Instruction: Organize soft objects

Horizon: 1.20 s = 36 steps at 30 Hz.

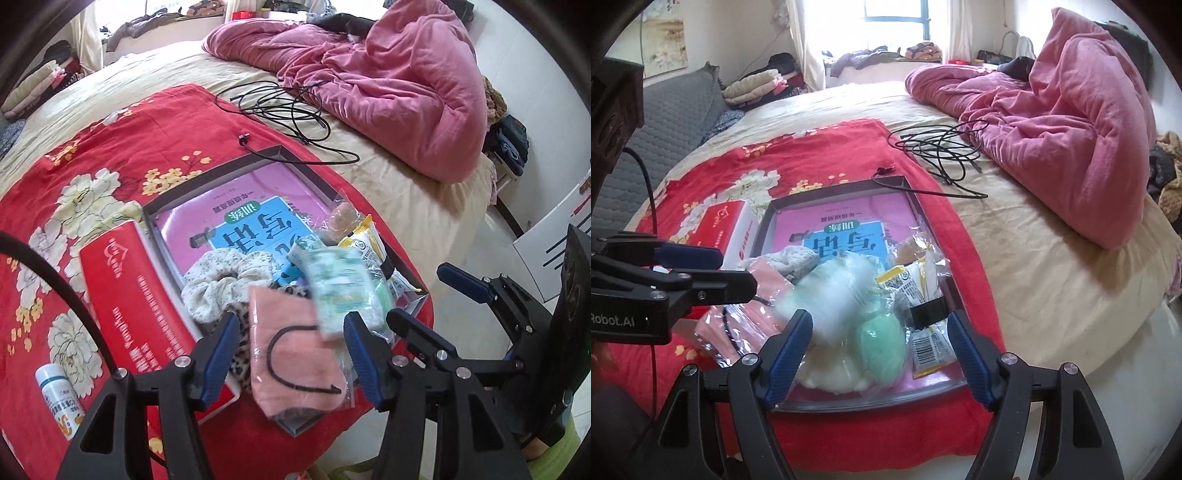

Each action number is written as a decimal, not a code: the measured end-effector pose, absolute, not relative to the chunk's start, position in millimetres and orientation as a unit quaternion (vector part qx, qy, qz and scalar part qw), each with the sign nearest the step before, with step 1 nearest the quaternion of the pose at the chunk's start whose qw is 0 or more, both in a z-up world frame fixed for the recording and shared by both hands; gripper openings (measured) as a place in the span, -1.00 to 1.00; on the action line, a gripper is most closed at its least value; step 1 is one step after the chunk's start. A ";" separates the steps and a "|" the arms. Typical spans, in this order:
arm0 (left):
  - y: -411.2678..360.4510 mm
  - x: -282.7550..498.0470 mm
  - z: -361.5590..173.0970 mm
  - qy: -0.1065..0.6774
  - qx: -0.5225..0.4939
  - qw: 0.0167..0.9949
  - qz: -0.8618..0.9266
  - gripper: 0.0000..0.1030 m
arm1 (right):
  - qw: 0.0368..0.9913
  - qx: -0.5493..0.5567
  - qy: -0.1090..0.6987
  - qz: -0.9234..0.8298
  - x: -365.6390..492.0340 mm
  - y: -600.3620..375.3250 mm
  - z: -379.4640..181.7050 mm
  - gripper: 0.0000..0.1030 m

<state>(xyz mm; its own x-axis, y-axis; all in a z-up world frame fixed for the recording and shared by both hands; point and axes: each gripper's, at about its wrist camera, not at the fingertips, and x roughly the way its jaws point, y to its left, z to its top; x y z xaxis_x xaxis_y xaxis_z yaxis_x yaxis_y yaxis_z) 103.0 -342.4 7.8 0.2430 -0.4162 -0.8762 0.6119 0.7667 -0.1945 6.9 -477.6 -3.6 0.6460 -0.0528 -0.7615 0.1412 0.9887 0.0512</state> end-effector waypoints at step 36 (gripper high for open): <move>-238.7 72.7 46.7 0.476 0.059 0.836 -0.266 0.32 | 0.920 0.077 0.369 -0.104 -15.0 -423.9 55.8 0.54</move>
<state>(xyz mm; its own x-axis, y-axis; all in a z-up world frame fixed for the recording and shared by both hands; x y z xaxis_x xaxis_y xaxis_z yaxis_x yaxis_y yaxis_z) 72.7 -238.7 46.7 0.4058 -0.3892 -0.8270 0.5012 0.8514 -0.1547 -15.0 -423.9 55.8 0.7062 -0.1347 -0.6951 0.2488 0.9663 0.0655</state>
